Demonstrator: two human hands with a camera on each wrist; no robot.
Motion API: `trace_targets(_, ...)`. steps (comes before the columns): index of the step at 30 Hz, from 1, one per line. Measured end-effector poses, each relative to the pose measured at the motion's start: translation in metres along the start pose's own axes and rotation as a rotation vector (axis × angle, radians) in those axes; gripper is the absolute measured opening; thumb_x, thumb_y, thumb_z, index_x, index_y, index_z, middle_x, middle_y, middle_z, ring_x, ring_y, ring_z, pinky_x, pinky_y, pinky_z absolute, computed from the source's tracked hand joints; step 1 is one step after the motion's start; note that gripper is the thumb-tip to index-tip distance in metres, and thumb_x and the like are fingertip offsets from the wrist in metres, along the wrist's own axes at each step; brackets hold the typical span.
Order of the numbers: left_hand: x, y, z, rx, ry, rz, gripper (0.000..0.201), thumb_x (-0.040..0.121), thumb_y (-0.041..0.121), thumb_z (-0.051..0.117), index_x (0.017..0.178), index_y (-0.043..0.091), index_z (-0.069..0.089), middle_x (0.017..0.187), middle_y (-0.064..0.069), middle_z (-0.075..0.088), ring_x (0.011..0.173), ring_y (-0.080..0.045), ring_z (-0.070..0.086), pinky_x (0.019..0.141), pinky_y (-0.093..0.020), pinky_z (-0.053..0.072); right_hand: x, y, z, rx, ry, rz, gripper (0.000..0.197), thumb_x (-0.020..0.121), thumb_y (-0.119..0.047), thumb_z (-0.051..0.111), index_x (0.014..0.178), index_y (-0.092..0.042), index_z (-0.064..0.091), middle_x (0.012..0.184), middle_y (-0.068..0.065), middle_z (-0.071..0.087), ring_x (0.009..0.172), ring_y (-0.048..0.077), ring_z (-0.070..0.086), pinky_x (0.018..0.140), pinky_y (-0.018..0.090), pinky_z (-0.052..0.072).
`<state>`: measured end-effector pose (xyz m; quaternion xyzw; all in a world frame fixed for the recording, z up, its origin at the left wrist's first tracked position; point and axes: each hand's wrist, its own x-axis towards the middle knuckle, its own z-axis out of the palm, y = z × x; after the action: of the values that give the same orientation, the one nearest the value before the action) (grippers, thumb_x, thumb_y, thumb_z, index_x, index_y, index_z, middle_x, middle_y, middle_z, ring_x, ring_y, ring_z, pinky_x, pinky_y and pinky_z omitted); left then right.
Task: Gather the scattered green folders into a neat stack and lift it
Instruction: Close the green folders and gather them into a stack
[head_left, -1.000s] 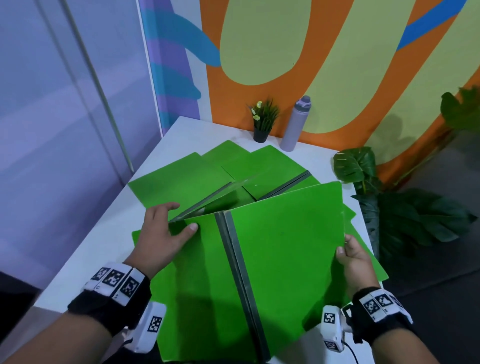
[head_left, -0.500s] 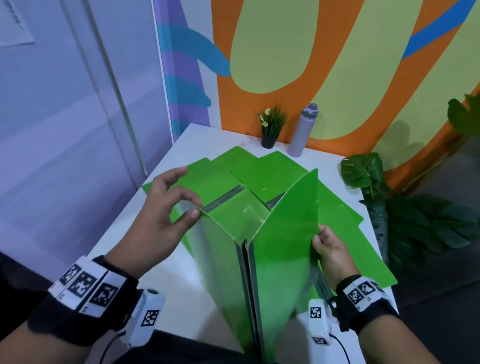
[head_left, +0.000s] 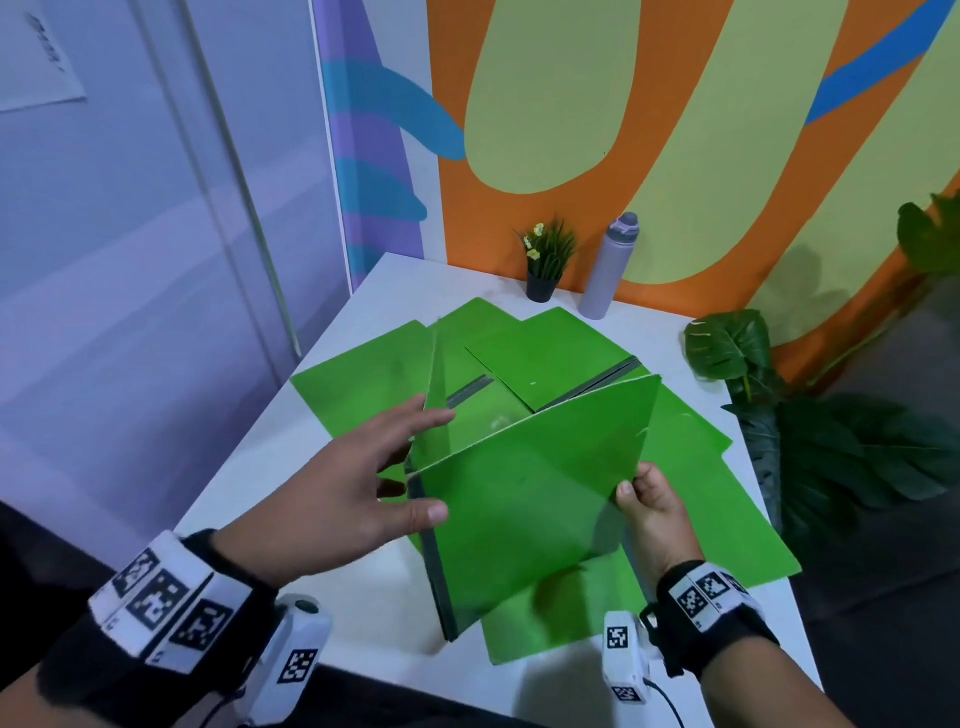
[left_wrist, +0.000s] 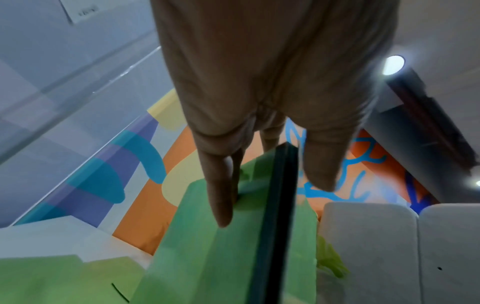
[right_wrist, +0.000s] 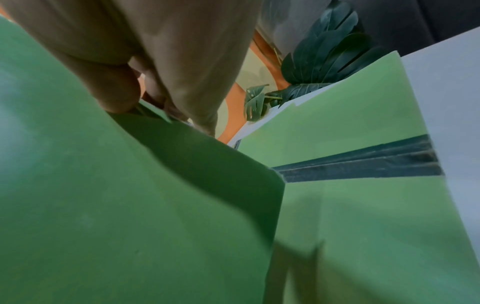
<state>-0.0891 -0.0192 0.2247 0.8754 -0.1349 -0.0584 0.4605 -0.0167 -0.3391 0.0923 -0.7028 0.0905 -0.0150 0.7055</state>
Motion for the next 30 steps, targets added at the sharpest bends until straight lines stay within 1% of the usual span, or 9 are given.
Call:
trace_targets(5, 0.000, -0.002, 0.000, -0.103, 0.199, 0.096, 0.053, 0.087, 0.016, 0.056, 0.123, 0.055, 0.052, 0.120, 0.015, 0.067, 0.104, -0.036, 0.062, 0.094, -0.048, 0.050, -0.001, -0.011, 0.008, -0.050, -0.187, -0.013, 0.048, 0.089, 0.006, 0.055, 0.128, -0.021, 0.045, 0.130, -0.015, 0.049, 0.121, 0.006, 0.046, 0.107, 0.037, 0.034)
trace_targets(8, 0.009, -0.002, -0.007, -0.136, 0.206, 0.165, 0.055, 0.090, 0.000, 0.056, 0.117, 0.048, 0.057, 0.115, 0.020, 0.068, 0.116, -0.010, 0.061, 0.102, -0.031, 0.046, 0.009, -0.017, 0.008, -0.038, -0.279, 0.016, 0.074, 0.089, -0.008, 0.062, 0.148, -0.028, 0.021, 0.143, -0.016, 0.024, 0.134, 0.009, 0.030, 0.112, 0.040, 0.027)
trace_targets(12, 0.044, -0.028, -0.004, -0.184, 0.306, 0.112, 0.064, 0.089, -0.003, 0.059, 0.119, 0.053, 0.055, 0.110, 0.019, 0.067, 0.104, -0.002, 0.059, 0.092, -0.017, 0.044, 0.010, -0.018, 0.014, -0.097, -0.195, -0.038, 0.012, 0.085, -0.029, 0.068, 0.076, -0.025, 0.060, 0.075, -0.008, 0.060, 0.079, 0.011, 0.054, 0.085, 0.039, 0.042)
trace_targets(15, 0.075, -0.075, 0.012, -0.066, 0.376, -0.080, 0.051, 0.089, 0.011, 0.064, 0.135, 0.030, 0.051, 0.118, 0.005, 0.064, 0.101, -0.011, 0.061, 0.091, -0.025, 0.050, 0.009, -0.006, 0.006, -0.141, -0.054, -0.074, 0.019, 0.088, -0.032, 0.062, 0.071, -0.036, 0.056, 0.069, -0.021, 0.054, 0.074, 0.001, 0.047, 0.086, 0.035, 0.038)
trace_targets(19, 0.094, -0.146, 0.034, 0.106, 0.329, -0.460, 0.042, 0.092, 0.018, 0.057, 0.133, 0.011, 0.054, 0.119, -0.010, 0.064, 0.105, -0.028, 0.064, 0.091, -0.035, 0.049, 0.016, 0.011, -0.014, -0.129, 0.160, 0.019, 0.044, 0.094, -0.034, 0.054, 0.134, -0.016, 0.048, 0.130, -0.011, 0.041, 0.121, 0.007, 0.039, 0.105, 0.031, 0.025)
trace_targets(24, 0.103, -0.204, 0.053, 0.183, 0.130, -0.827, 0.047, 0.093, 0.019, 0.053, 0.139, 0.010, 0.047, 0.106, -0.013, 0.064, 0.088, -0.028, 0.059, 0.073, -0.031, 0.045, 0.016, 0.034, -0.030, -0.219, 0.266, 0.161, 0.055, 0.098, -0.019, 0.046, 0.148, -0.006, 0.026, 0.152, 0.007, 0.032, 0.138, 0.026, 0.034, 0.112, 0.042, 0.027)
trace_targets(26, 0.107, -0.218, 0.057, 0.105, 0.137, -0.896, 0.050, 0.092, 0.014, 0.052, 0.141, 0.013, 0.043, 0.082, -0.008, 0.059, 0.073, -0.024, 0.056, 0.064, -0.029, 0.045, 0.012, 0.046, -0.032, -0.285, 0.273, 0.230, 0.056, 0.097, -0.022, 0.048, 0.147, -0.008, 0.026, 0.151, 0.012, 0.035, 0.115, 0.028, 0.053, 0.089, 0.045, 0.048)
trace_targets(28, 0.112, -0.227, 0.059, 0.051, 0.163, -0.920, 0.052, 0.091, 0.010, 0.051, 0.142, 0.013, 0.042, 0.070, -0.007, 0.055, 0.061, -0.022, 0.054, 0.058, -0.029, 0.048, 0.010, 0.054, -0.033, -0.325, 0.255, 0.259, 0.055, 0.096, -0.026, 0.048, 0.145, -0.009, 0.030, 0.142, 0.013, 0.042, 0.095, 0.022, 0.056, 0.063, 0.030, 0.039)
trace_targets(30, 0.118, -0.228, 0.060, -0.003, 0.186, -0.945, 0.053, 0.089, 0.009, 0.050, 0.141, 0.011, 0.040, 0.074, -0.009, 0.056, 0.062, -0.024, 0.055, 0.065, -0.036, 0.054, 0.009, 0.058, -0.034, -0.349, 0.256, 0.281, 0.056, 0.097, -0.024, 0.048, 0.147, -0.012, 0.027, 0.150, 0.012, 0.036, 0.124, 0.034, 0.049, 0.064, 0.028, 0.036)
